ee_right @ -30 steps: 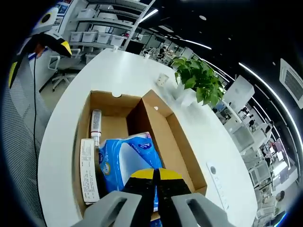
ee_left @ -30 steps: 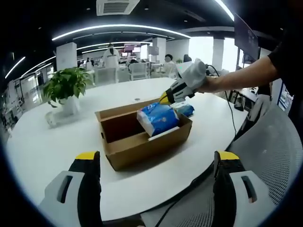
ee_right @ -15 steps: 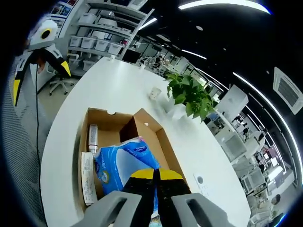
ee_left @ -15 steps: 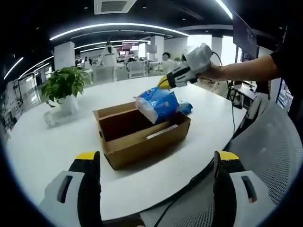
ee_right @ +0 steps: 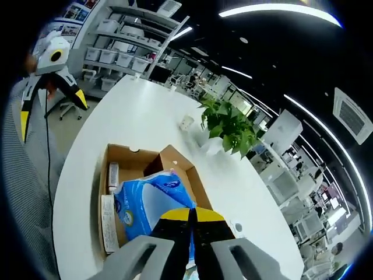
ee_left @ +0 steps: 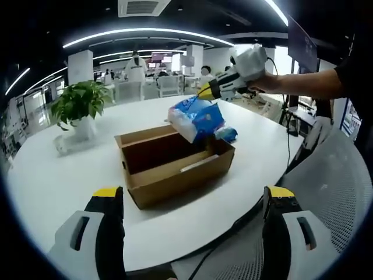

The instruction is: Operate the shoe box by opening the lid, removing the specified soft item, and placing it in the target area until the item is outside and the box remains undamaged.

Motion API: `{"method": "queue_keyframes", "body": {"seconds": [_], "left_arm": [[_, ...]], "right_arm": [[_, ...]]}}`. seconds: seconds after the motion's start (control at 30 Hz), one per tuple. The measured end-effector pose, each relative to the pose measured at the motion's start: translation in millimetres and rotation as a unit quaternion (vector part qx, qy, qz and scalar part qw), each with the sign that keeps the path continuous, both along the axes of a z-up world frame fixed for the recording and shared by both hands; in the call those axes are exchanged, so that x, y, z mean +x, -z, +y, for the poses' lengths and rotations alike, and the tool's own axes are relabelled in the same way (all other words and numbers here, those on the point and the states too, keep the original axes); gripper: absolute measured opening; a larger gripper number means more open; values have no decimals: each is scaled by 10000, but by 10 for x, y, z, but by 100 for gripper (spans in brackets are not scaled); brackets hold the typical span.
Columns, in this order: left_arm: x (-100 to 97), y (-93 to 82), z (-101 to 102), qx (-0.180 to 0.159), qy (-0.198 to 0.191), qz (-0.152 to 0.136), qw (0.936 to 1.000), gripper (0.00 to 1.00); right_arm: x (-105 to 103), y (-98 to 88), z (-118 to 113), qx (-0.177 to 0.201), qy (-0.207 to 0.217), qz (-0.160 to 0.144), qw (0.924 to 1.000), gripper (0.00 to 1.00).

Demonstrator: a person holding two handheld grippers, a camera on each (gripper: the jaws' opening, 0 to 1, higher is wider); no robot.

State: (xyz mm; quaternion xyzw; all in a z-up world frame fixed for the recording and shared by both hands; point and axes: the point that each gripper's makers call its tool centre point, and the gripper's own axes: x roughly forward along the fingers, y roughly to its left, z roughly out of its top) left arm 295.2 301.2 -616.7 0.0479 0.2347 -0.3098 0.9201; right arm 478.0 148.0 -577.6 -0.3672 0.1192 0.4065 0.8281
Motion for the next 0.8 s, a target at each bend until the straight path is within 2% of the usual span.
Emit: {"method": "queue_keyframes", "body": {"seconds": [0.8], "left_arm": [[-14, 38, 2, 0, 9, 103, 9999, 99]], "right_arm": [[1, -354, -166, 235, 47, -126, 9996, 0]]}}
